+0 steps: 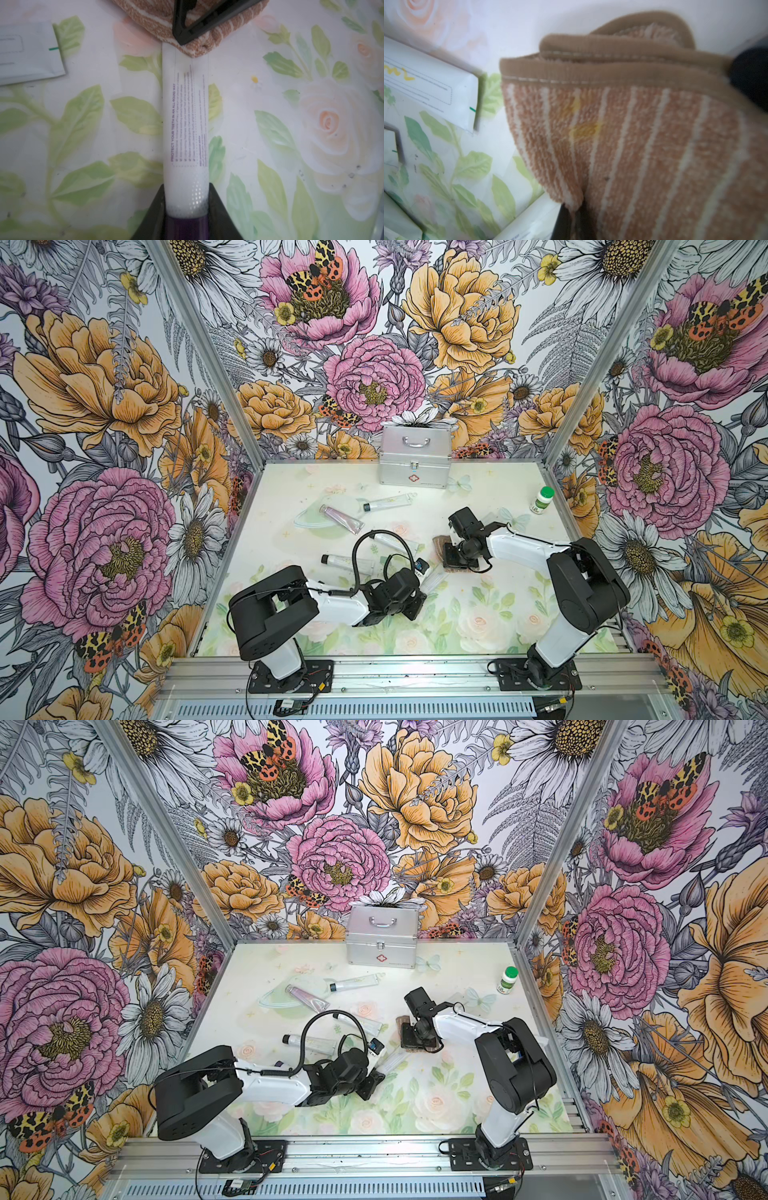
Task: Wipe the surface of the toothpaste tube
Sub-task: Wipe the dirt from the toothpaste tube, then move the toothpaste to the center of the board.
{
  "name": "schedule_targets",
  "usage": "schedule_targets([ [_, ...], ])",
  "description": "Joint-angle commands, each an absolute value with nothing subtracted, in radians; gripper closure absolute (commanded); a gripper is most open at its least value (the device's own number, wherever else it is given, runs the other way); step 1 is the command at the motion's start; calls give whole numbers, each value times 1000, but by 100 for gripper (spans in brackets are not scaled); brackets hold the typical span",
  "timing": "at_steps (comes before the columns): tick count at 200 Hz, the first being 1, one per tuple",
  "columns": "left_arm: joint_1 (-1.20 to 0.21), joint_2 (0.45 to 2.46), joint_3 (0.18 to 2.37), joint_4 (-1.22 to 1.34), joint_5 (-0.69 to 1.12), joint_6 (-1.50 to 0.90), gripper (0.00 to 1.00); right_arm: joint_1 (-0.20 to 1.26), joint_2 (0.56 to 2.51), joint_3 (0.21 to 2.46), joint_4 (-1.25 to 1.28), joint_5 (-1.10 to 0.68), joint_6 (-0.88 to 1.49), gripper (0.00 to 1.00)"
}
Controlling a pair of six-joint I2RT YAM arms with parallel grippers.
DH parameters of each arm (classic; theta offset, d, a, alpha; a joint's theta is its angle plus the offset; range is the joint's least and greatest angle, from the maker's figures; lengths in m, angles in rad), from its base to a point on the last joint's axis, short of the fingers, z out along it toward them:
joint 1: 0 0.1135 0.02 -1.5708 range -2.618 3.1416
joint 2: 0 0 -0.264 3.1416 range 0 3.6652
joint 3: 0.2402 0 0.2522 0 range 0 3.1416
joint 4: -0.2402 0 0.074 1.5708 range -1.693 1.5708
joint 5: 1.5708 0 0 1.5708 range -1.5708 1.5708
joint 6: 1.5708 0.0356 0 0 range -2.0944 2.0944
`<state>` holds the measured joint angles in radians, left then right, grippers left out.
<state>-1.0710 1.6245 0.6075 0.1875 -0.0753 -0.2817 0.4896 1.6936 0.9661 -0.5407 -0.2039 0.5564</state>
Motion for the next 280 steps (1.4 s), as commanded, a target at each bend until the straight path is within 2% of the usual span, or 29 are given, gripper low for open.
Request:
schedule_targets([
  [1, -1066, 1609, 588, 170, -84, -279, 75, 538, 1684, 938, -619, -229, 571, 100],
  [45, -1066, 1611, 591, 170, -86, -277, 75, 632, 1620, 895, -576, -318, 651, 100],
  [69, -1065, 1609, 592, 170, -89, -276, 75, 638, 1623, 864, -572, -292, 650, 100],
  [130, -1037, 1593, 580, 163, -72, -288, 75, 480, 1640, 824, -605, -106, 586, 100],
  [170, -993, 1594, 590, 137, -58, -289, 75, 451, 1550, 784, -638, -123, 574, 100],
  [217, -945, 1653, 647, 111, -40, -269, 75, 497, 1445, 654, -644, -138, 609, 100],
  [280, -835, 1807, 830, 80, 48, -222, 75, 658, 1297, 520, -644, -124, 757, 100],
])
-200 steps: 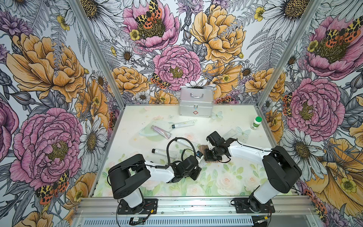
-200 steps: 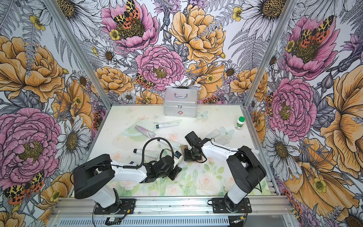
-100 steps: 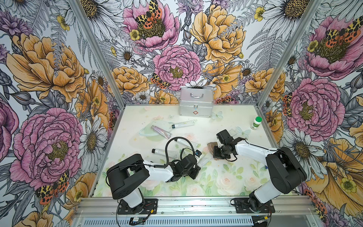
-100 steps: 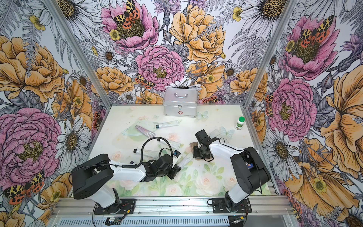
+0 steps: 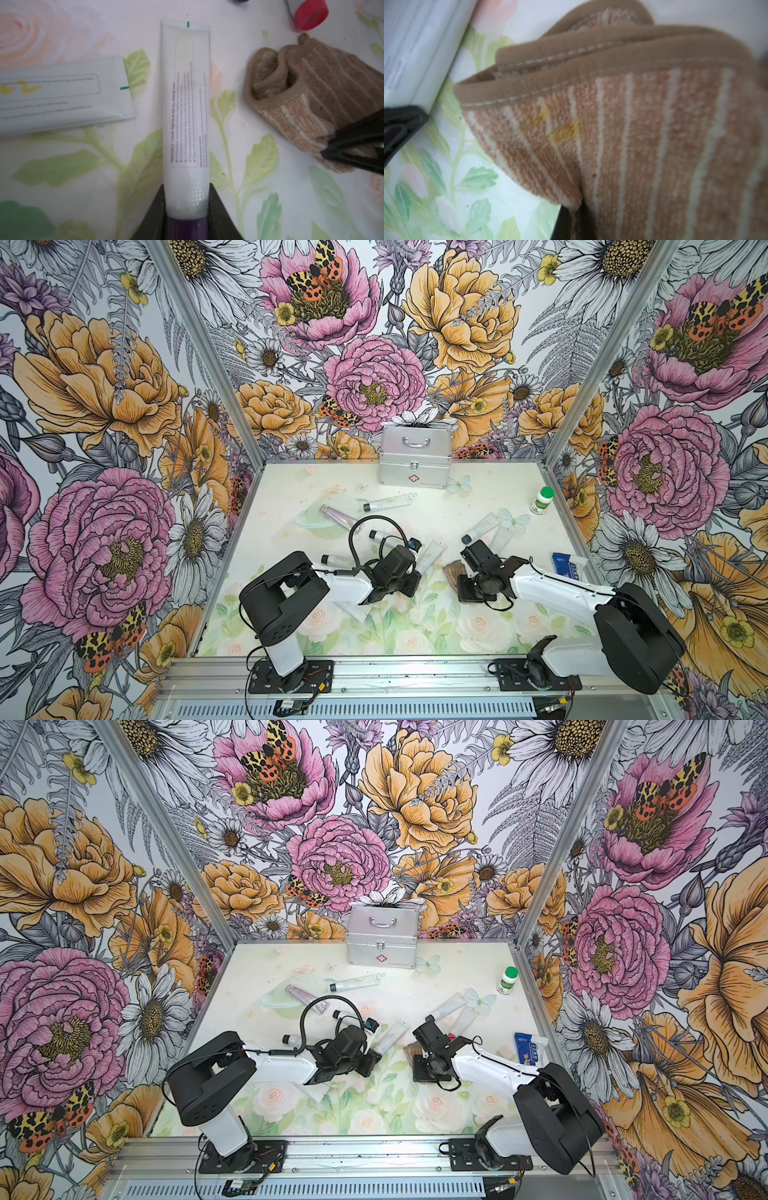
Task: Wipe the surface of the toothpaste tube
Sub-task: Move the toothpaste to the center of the board.
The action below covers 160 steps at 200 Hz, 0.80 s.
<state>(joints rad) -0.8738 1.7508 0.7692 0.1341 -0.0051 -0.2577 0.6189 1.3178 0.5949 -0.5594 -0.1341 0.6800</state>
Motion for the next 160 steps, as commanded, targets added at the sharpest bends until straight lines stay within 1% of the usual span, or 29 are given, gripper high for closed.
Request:
schedule_targets([
  [1, -834, 1810, 834, 79, 49, -221, 75, 660, 1294, 519, -644, -124, 759, 100],
  [50, -802, 2000, 1111, -44, 73, -143, 75, 696, 1173, 451, -658, -101, 829, 100],
  [101, -769, 2172, 1363, -87, 147, -136, 74, 714, 1204, 487, -663, -78, 822, 100],
  [160, -789, 2326, 1600, -107, 213, -154, 72, 724, 1230, 522, -662, -68, 817, 100],
])
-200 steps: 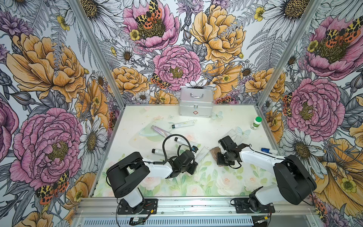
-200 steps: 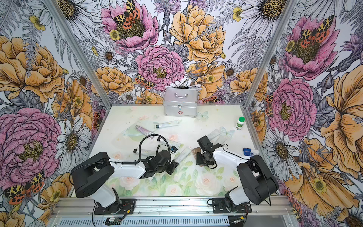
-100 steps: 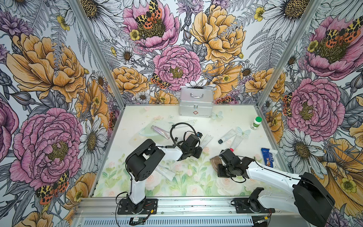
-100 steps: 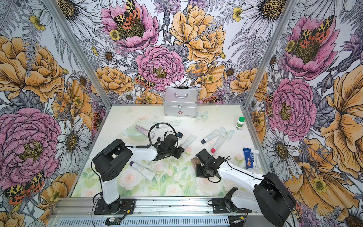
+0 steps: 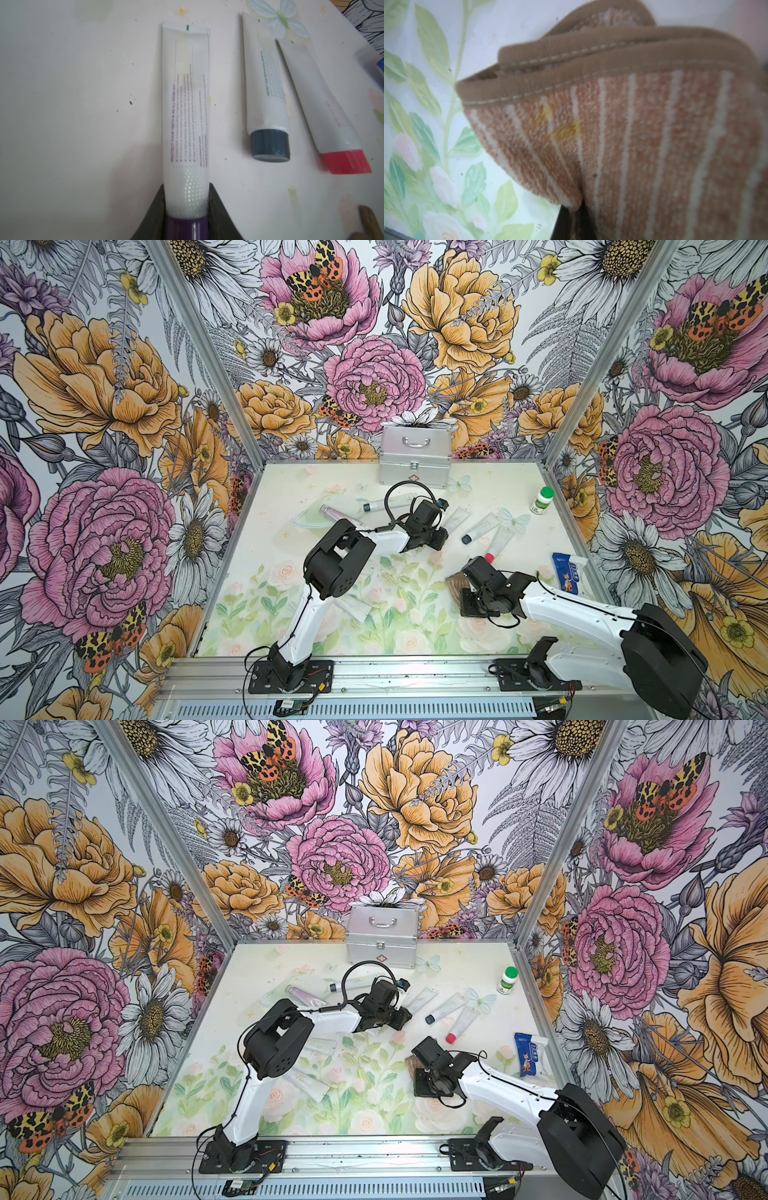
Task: Wipe the surface of the toothpaste tube
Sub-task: Move the toothpaste to the center of the board.
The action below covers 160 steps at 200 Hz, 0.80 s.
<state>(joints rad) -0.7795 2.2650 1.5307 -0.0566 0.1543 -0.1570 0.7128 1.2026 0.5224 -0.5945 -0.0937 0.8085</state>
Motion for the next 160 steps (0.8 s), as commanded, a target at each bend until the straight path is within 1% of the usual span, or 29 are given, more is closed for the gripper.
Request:
schedule_targets([
  [1, -790, 2328, 1603, -108, 216, -154, 72, 724, 1230, 523, -662, -67, 818, 100],
  [52, -815, 2458, 1825, -189, 252, -157, 70, 730, 1226, 518, -663, -60, 821, 100],
  [75, -818, 2472, 1846, -198, 257, -160, 62, 730, 1225, 522, -663, -58, 821, 100],
  [85, -815, 2459, 1823, -184, 254, -170, 58, 730, 1228, 525, -662, -54, 821, 100],
  [102, -802, 2400, 1737, -125, 251, -207, 44, 730, 1246, 541, -661, -46, 814, 100],
  [122, -770, 2295, 1608, -48, 242, -252, 34, 726, 1272, 569, -660, -40, 799, 100],
  [143, -747, 2169, 1497, -39, 212, -250, 29, 701, 1312, 615, -660, -37, 762, 100],
  [160, -734, 2070, 1417, -65, 164, -238, 27, 648, 1348, 659, -661, -46, 719, 100],
])
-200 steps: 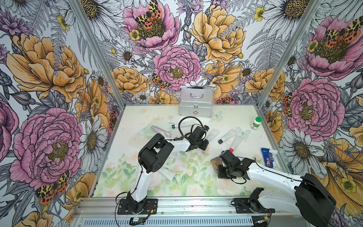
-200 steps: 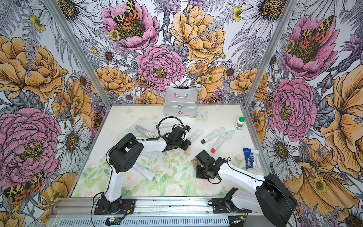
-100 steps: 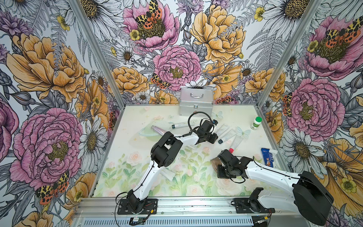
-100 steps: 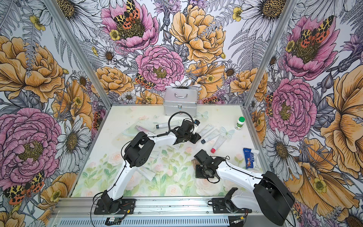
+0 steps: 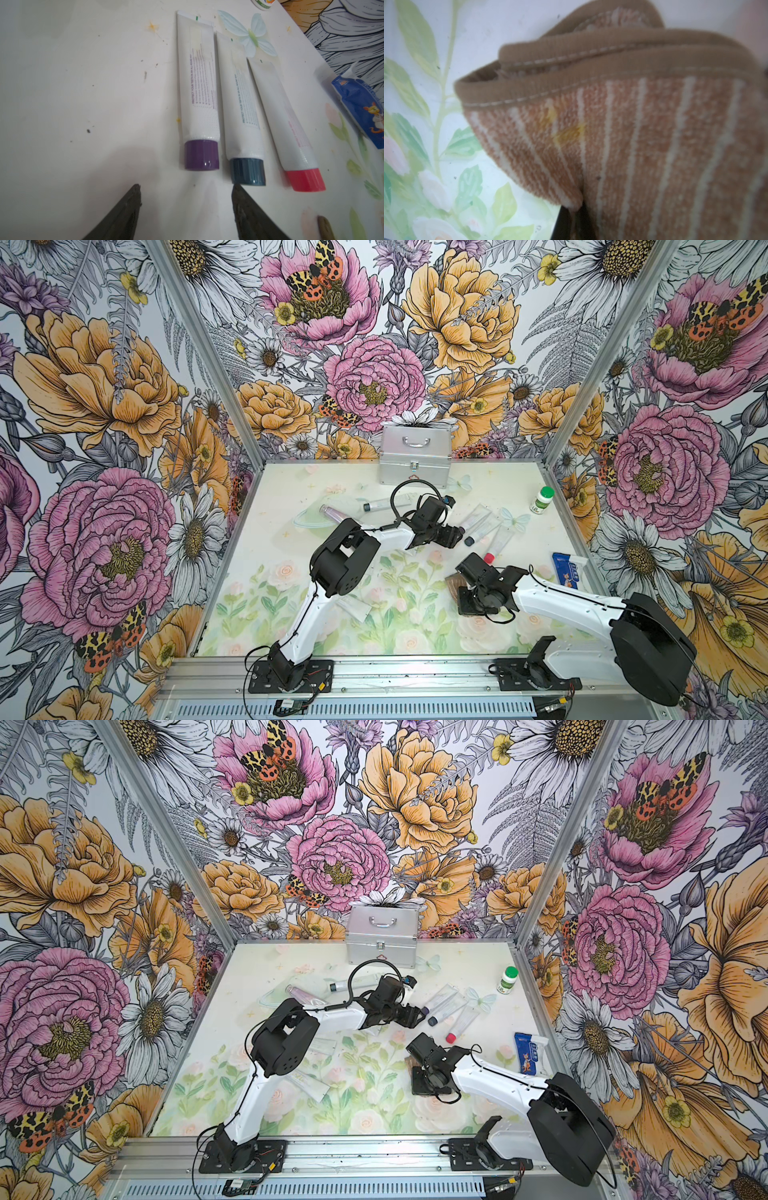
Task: Wipe the surface of the toothpaste tube
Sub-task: Move the toothpaste to the center of the board.
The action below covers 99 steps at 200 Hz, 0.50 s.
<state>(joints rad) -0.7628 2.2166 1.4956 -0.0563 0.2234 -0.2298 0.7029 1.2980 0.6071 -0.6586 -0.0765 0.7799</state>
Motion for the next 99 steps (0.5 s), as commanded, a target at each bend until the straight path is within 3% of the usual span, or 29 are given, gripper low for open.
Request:
schedule_targets([
  [1, -733, 2064, 1412, -66, 163, -240, 27, 644, 1350, 663, -661, -47, 714, 100],
  [45, -680, 1879, 1228, -124, 69, -246, 25, 501, 1425, 802, -667, -89, 612, 100],
  [99, -587, 1731, 1059, -159, 1, -276, 25, 454, 1485, 893, -677, -111, 571, 100],
])
